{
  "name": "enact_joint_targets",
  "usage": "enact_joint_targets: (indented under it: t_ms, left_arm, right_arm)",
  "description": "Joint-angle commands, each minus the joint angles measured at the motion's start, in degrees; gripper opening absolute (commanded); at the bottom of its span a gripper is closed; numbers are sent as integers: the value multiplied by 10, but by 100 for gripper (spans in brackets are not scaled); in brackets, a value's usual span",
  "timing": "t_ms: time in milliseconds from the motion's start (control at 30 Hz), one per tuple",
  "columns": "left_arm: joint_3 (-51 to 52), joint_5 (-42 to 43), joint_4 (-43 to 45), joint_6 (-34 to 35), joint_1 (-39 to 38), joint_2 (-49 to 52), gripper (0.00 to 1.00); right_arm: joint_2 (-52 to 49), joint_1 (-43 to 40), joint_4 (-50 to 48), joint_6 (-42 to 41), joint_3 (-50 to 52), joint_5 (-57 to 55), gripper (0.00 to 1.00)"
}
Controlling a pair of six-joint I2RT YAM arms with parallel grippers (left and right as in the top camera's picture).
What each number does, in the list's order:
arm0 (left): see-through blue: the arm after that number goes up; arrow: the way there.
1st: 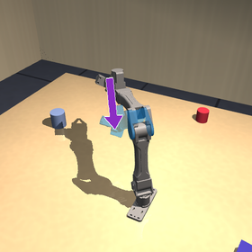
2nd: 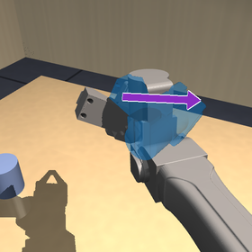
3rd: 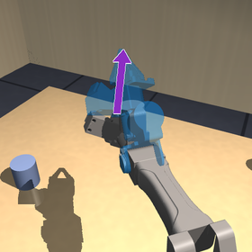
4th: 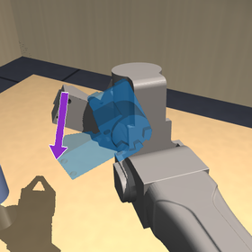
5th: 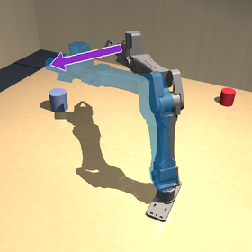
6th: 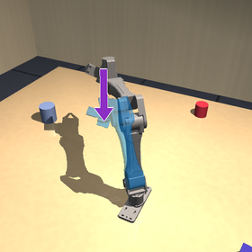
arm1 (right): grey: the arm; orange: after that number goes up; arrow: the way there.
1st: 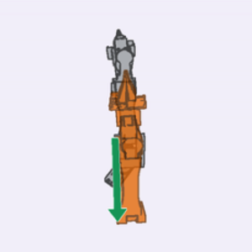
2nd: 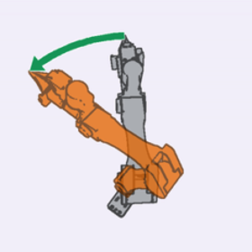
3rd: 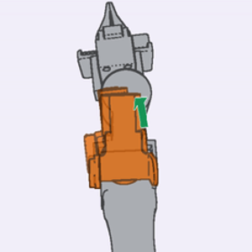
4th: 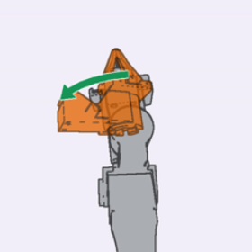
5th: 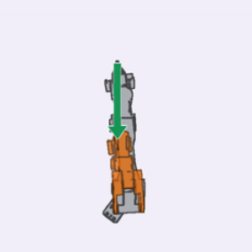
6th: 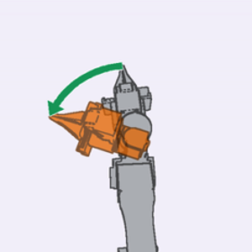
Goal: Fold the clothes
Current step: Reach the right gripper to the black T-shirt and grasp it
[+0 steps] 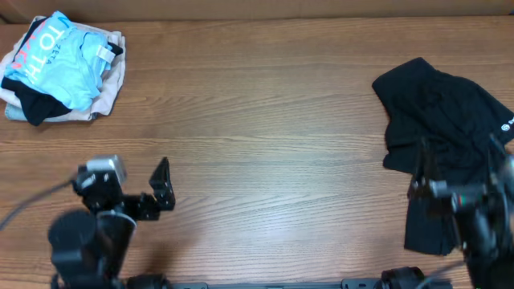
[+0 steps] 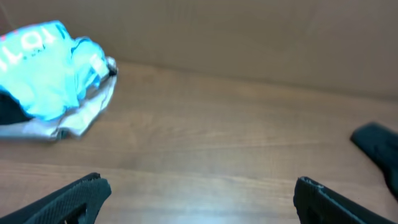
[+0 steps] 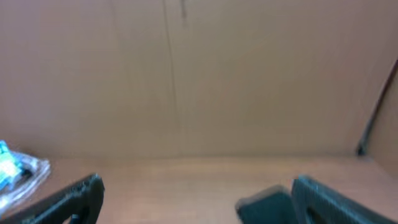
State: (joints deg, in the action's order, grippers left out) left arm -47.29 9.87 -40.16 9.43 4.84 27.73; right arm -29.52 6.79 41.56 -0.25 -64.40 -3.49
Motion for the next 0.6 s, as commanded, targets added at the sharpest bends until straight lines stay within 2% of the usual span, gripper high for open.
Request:
enact_joint_targets:
  t_ms: [0, 167, 467, 500, 567]
  left_arm:
    - [-87, 7, -52, -46, -4, 89, 100]
    - [-142, -2, -109, -87, -3, 207, 100]
    - [-141, -11, -116, -88, -4, 365, 100]
    - [-141, -1, -121, -96, -4, 382, 100]
    - [-145, 50, -120, -153, -4, 416, 100]
  right_arm:
    - [-119, -1, 69, 9, -89, -15, 100]
    - [-296, -1, 171, 3, -197, -5, 100]
    - [-495, -2, 184, -12, -204, 41, 100]
    - [-513, -5, 184, -13, -204, 40, 100]
    - [-550, -21, 181, -60, -204, 34, 100]
